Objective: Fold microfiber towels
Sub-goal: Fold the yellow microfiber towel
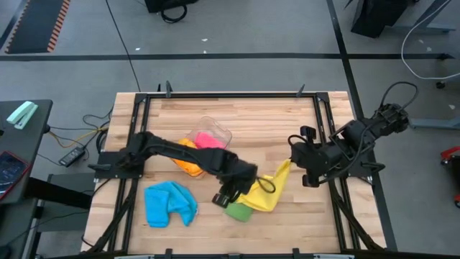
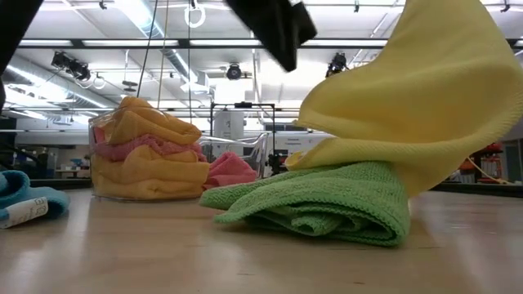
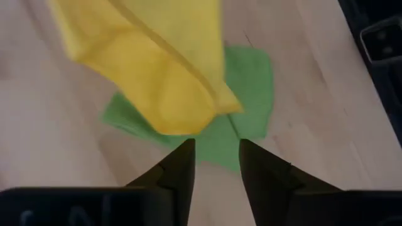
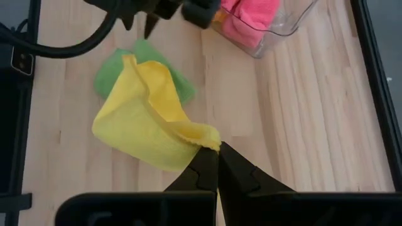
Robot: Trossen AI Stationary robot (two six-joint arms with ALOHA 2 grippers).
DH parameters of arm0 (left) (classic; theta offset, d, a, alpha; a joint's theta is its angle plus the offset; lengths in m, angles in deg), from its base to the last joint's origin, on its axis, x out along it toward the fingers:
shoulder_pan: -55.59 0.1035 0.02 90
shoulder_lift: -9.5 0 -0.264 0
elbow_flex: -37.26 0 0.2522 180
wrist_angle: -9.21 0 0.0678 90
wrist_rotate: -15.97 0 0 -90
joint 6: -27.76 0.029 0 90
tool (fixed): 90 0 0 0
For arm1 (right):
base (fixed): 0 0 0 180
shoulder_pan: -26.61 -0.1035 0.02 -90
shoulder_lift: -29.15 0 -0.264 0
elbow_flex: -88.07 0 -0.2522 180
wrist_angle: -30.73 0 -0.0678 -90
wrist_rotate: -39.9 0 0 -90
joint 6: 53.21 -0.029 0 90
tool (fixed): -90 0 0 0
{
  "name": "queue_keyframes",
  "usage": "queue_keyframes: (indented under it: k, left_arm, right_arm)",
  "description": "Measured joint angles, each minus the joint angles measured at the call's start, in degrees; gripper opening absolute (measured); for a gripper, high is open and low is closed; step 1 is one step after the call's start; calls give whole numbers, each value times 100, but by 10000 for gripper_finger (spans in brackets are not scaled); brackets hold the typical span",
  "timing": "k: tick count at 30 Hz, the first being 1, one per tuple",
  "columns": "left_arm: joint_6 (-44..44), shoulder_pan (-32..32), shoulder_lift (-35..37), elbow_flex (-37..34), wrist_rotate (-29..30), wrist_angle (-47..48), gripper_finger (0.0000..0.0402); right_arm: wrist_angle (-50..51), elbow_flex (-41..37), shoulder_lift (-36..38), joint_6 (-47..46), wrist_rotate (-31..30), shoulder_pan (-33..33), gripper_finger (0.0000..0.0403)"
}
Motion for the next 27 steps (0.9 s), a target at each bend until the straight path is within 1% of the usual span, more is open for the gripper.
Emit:
queue_keyframes:
  k: [3, 8, 10, 13, 16, 20, 27]
  left_arm:
    - [-82, -109, 262, -824, 0, -632, 115]
    - [-551, -164, 645, -2265, 11, -1948, 90]
    - [-893, -198, 768, -2672, 12, -2462, 84]
    - [-1401, -244, 837, -3100, 7, -3094, 81]
    - [-1735, -323, 837, -3357, 7, -3689, 91]
    - [-2191, -387, 837, -3381, -3, -4067, 123]
    - [-2527, -374, 836, -3381, -98, -4175, 197]
  right_arm:
    - [-7, 0, -2, 57, -149, -69, 6]
    - [-11, 0, -1, 6, -176, -79, 6]
    - [-18, 0, -2, -24, -174, -80, 6]
    - [-32, 0, -2, -35, -176, -78, 6]
    - [-50, 1, -2, -37, -176, -67, 6]
    - [-55, 0, -2, -37, -178, -62, 6]
    - [-56, 1, -1, -28, -181, -62, 6]
